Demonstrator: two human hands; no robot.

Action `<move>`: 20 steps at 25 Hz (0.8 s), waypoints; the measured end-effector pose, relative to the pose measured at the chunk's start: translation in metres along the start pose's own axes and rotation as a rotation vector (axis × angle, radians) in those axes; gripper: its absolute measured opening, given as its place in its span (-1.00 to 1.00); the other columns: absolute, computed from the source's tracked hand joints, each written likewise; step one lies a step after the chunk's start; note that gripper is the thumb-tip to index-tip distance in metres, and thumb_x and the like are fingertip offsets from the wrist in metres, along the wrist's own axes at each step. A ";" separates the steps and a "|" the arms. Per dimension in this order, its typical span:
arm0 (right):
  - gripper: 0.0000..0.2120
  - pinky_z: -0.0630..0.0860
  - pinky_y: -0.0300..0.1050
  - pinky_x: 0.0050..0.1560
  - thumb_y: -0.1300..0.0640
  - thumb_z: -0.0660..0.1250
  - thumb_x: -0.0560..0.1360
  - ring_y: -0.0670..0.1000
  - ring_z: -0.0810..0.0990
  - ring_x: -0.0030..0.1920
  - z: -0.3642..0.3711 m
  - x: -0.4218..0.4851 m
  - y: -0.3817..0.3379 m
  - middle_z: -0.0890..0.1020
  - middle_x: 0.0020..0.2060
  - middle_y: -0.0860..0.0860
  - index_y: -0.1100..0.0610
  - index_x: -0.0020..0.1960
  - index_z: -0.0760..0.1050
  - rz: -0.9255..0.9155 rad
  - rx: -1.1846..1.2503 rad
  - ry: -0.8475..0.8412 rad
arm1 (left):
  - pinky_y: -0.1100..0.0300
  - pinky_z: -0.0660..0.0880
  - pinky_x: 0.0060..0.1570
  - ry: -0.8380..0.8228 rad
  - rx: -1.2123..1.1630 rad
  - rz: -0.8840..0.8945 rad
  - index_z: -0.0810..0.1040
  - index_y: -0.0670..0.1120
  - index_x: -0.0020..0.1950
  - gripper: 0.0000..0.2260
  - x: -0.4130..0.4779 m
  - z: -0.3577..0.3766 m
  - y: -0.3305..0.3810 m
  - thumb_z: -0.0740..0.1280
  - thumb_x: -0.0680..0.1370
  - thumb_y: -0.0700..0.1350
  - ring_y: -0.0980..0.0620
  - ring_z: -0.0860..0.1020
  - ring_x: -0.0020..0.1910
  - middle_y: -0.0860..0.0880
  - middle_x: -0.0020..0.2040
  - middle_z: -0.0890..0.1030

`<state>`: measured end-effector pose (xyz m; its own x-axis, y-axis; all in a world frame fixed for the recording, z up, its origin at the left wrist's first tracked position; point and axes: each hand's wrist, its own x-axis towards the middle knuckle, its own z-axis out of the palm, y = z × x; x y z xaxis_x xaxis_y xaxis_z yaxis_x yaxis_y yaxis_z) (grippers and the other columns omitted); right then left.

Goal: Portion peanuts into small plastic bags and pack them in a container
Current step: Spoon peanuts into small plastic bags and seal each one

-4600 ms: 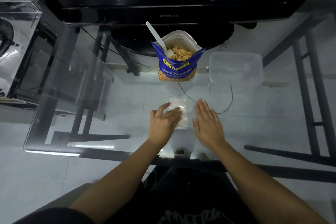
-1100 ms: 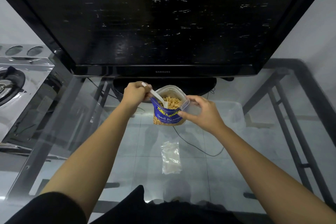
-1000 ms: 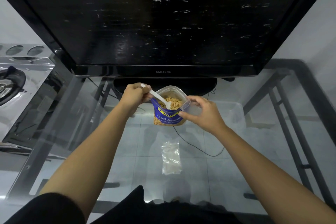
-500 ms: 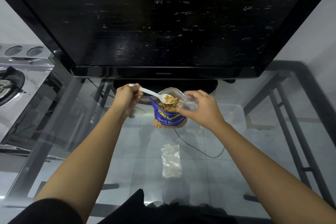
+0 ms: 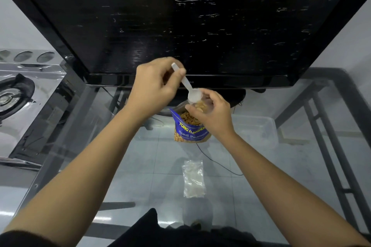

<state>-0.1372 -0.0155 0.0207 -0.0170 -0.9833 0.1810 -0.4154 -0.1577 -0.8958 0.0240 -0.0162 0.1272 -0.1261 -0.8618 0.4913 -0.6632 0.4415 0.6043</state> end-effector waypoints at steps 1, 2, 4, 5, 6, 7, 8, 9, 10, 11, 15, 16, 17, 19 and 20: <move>-0.49 0.48 -0.35 -0.07 -0.06 0.50 0.32 -0.19 0.50 -0.02 0.001 0.000 -0.002 0.53 0.03 -0.10 0.06 0.21 0.48 0.008 0.016 0.004 | 0.24 0.44 -0.30 0.043 0.041 0.069 0.58 -0.09 -0.15 -0.88 0.000 -0.003 0.004 0.29 0.54 -0.12 0.08 0.54 -0.36 -0.03 -0.33 0.59; -0.48 0.45 -0.39 -0.08 -0.06 0.50 0.32 -0.22 0.49 -0.04 0.001 0.000 -0.003 0.53 0.03 -0.11 0.06 0.22 0.48 0.014 0.026 0.012 | 0.19 0.45 -0.30 0.114 0.026 0.048 0.58 -0.08 -0.16 -0.88 0.001 -0.005 0.002 0.29 0.53 -0.11 0.04 0.55 -0.37 -0.05 -0.34 0.59; -0.48 0.45 -0.44 -0.10 -0.05 0.50 0.33 -0.28 0.48 -0.06 -0.002 -0.001 -0.001 0.53 0.03 -0.12 0.05 0.23 0.47 0.029 0.040 0.036 | 0.18 0.44 -0.35 0.275 -0.259 -0.243 0.55 -0.01 -0.22 -0.88 0.008 -0.004 -0.022 0.29 0.52 -0.11 0.05 0.54 -0.41 -0.01 -0.38 0.57; -0.48 0.45 -0.46 -0.11 -0.05 0.50 0.33 -0.30 0.48 -0.07 -0.004 -0.003 0.002 0.53 0.02 -0.12 0.05 0.24 0.48 0.046 0.046 0.048 | 0.20 0.43 -0.37 0.313 -0.444 -0.423 0.53 0.01 -0.24 -0.86 0.009 0.000 -0.038 0.29 0.51 -0.14 0.09 0.53 -0.43 0.03 -0.41 0.56; -0.48 0.45 -0.48 -0.11 -0.05 0.49 0.33 -0.32 0.48 -0.07 -0.007 -0.005 0.006 0.54 0.01 -0.13 0.05 0.24 0.48 0.063 0.050 0.059 | 0.21 0.43 -0.36 0.287 -0.515 -0.553 0.52 0.01 -0.26 -0.84 0.006 0.009 -0.051 0.29 0.51 -0.16 0.12 0.51 -0.45 0.07 -0.44 0.55; -0.49 0.45 -0.48 -0.12 -0.05 0.49 0.34 -0.32 0.48 -0.08 -0.011 -0.008 0.010 0.54 0.00 -0.13 0.04 0.23 0.48 0.079 0.046 0.064 | 0.22 0.44 -0.35 0.191 -0.456 -0.604 0.53 0.01 -0.25 -0.84 -0.002 0.021 -0.063 0.29 0.52 -0.16 0.15 0.51 -0.45 0.07 -0.45 0.56; -0.49 0.46 -0.48 -0.13 -0.05 0.49 0.34 -0.31 0.49 -0.07 -0.014 -0.011 0.014 0.54 -0.01 -0.14 0.05 0.23 0.48 0.089 0.036 0.061 | 0.26 0.45 -0.34 0.041 -0.316 -0.575 0.55 0.00 -0.21 -0.86 -0.013 0.033 -0.070 0.29 0.53 -0.15 0.17 0.52 -0.43 0.06 -0.41 0.58; -0.50 0.46 -0.48 -0.14 -0.04 0.48 0.35 -0.29 0.49 -0.06 -0.017 -0.014 0.018 0.55 -0.02 -0.13 0.06 0.23 0.48 0.099 0.031 0.054 | 0.35 0.44 -0.33 -0.119 -0.177 -0.505 0.57 -0.02 -0.16 -0.89 -0.022 0.045 -0.072 0.29 0.55 -0.13 0.19 0.53 -0.39 0.04 -0.36 0.59; -0.50 0.46 -0.49 -0.15 -0.03 0.48 0.35 -0.26 0.51 -0.05 -0.020 -0.016 0.023 0.56 -0.02 -0.12 0.09 0.23 0.47 0.115 0.035 0.043 | 0.40 0.43 -0.31 -0.221 -0.083 -0.439 0.59 -0.05 -0.10 -0.89 -0.029 0.054 -0.070 0.28 0.56 -0.12 0.19 0.54 -0.34 0.01 -0.30 0.60; -0.50 0.47 -0.49 -0.15 -0.03 0.47 0.36 -0.22 0.52 -0.03 -0.022 -0.019 0.027 0.58 -0.02 -0.10 0.11 0.23 0.47 0.137 0.045 0.029 | 0.39 0.44 -0.27 -0.267 -0.060 -0.424 0.60 -0.08 -0.08 -0.88 -0.032 0.061 -0.069 0.28 0.56 -0.11 0.17 0.55 -0.29 0.00 -0.28 0.61; -0.51 0.51 -0.41 -0.10 -0.05 0.47 0.35 -0.11 0.57 0.04 -0.023 -0.026 0.041 0.62 0.02 -0.05 0.09 0.22 0.49 0.196 0.067 -0.024 | 0.21 0.55 -0.19 -0.156 -0.287 -0.767 0.58 -0.08 -0.22 -0.83 -0.026 0.072 -0.073 0.27 0.54 -0.21 0.08 0.59 -0.33 -0.07 -0.35 0.62; -0.51 0.53 -0.38 -0.08 -0.06 0.47 0.35 -0.12 0.57 0.05 -0.023 -0.027 0.042 0.62 0.02 -0.05 0.08 0.22 0.49 0.201 0.075 -0.035 | 0.21 0.55 -0.19 -0.139 -0.321 -0.855 0.59 -0.10 -0.20 -0.84 -0.025 0.074 -0.076 0.26 0.54 -0.22 0.07 0.59 -0.34 -0.09 -0.33 0.62; -0.51 0.55 -0.35 -0.06 -0.05 0.47 0.35 -0.12 0.57 0.05 -0.023 -0.027 0.043 0.62 0.02 -0.05 0.08 0.22 0.49 0.206 0.084 -0.042 | 0.23 0.55 -0.21 -0.140 -0.345 -0.921 0.59 -0.15 -0.16 -0.86 -0.026 0.076 -0.079 0.26 0.54 -0.22 0.07 0.59 -0.33 -0.11 -0.31 0.63; -0.50 0.58 -0.28 -0.06 -0.05 0.47 0.35 -0.11 0.58 0.05 -0.023 -0.027 0.043 0.62 0.03 -0.05 0.09 0.23 0.48 0.209 0.095 -0.053 | 0.31 0.54 -0.32 -0.131 -0.404 -1.012 0.59 -0.23 -0.05 -0.87 -0.027 0.076 -0.082 0.26 0.55 -0.21 0.07 0.60 -0.34 -0.15 -0.25 0.63; -0.50 0.59 -0.28 -0.07 -0.05 0.46 0.36 -0.10 0.58 0.06 -0.023 -0.027 0.043 0.61 0.03 -0.06 0.09 0.23 0.48 0.210 0.094 -0.059 | 0.34 0.52 -0.39 -0.117 -0.449 -1.050 0.58 -0.25 -0.02 -0.86 -0.027 0.076 -0.085 0.26 0.55 -0.22 0.08 0.60 -0.37 -0.16 -0.25 0.63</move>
<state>-0.1759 0.0060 -0.0134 -0.0398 -0.9986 -0.0350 -0.3219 0.0459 -0.9456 0.0273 -0.0492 0.0150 0.2501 -0.8649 -0.4351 -0.1618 -0.4804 0.8620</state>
